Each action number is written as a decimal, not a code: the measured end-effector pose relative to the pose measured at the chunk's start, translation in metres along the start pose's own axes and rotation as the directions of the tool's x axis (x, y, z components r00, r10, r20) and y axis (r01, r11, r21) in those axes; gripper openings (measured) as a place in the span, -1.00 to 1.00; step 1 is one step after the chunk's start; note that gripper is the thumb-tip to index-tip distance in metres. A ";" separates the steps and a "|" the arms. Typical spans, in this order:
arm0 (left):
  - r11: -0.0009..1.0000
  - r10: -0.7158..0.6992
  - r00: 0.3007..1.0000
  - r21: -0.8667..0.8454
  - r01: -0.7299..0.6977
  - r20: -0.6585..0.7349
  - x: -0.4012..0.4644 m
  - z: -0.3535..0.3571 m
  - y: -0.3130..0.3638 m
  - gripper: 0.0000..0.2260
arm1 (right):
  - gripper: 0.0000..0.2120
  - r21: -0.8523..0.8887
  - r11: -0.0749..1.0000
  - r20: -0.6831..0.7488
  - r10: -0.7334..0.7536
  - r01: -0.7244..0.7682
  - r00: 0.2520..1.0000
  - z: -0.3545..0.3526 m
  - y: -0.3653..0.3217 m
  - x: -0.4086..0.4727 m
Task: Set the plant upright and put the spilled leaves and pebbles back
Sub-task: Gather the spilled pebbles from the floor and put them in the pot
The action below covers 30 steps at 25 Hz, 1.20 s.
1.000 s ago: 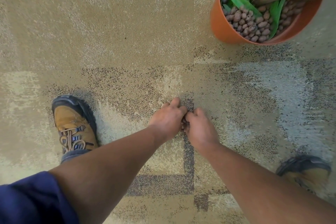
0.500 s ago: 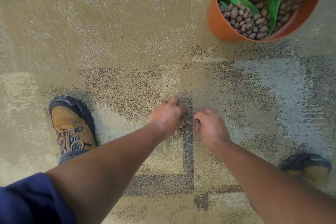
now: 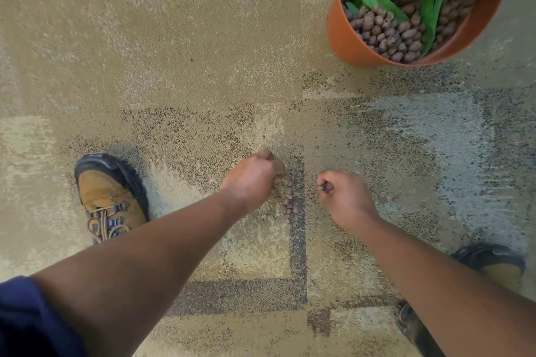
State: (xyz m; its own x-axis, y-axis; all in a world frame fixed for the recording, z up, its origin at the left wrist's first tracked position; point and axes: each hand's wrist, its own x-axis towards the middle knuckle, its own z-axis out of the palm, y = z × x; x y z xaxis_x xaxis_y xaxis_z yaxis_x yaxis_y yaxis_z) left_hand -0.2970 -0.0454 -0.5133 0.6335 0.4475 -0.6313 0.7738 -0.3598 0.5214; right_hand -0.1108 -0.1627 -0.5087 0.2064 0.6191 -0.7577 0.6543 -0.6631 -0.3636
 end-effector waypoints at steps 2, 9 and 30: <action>0.995 -0.031 0.999 -0.095 0.027 -0.043 -0.002 -0.009 0.002 -0.71 | -0.80 0.105 0.993 0.020 0.055 -0.057 0.998 -0.008 -0.008 0.000; 0.891 0.276 0.776 -0.152 -0.428 -0.566 0.032 -0.113 0.084 -0.89 | -0.85 0.481 0.810 -0.559 -0.011 0.335 0.829 -0.123 -0.067 -0.002; 0.992 -0.107 0.983 0.079 0.097 0.147 -0.001 -0.023 -0.007 -0.54 | -0.57 0.039 0.984 0.129 0.169 -0.175 0.977 -0.018 0.000 -0.007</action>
State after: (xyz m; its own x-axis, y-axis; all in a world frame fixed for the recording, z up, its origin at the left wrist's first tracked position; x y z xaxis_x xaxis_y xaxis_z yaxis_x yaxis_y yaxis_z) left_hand -0.3025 -0.0242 -0.5030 0.5406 0.3581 -0.7613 0.8295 -0.3781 0.4111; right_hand -0.0989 -0.1595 -0.4932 0.2180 0.4389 -0.8717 0.5794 -0.7770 -0.2463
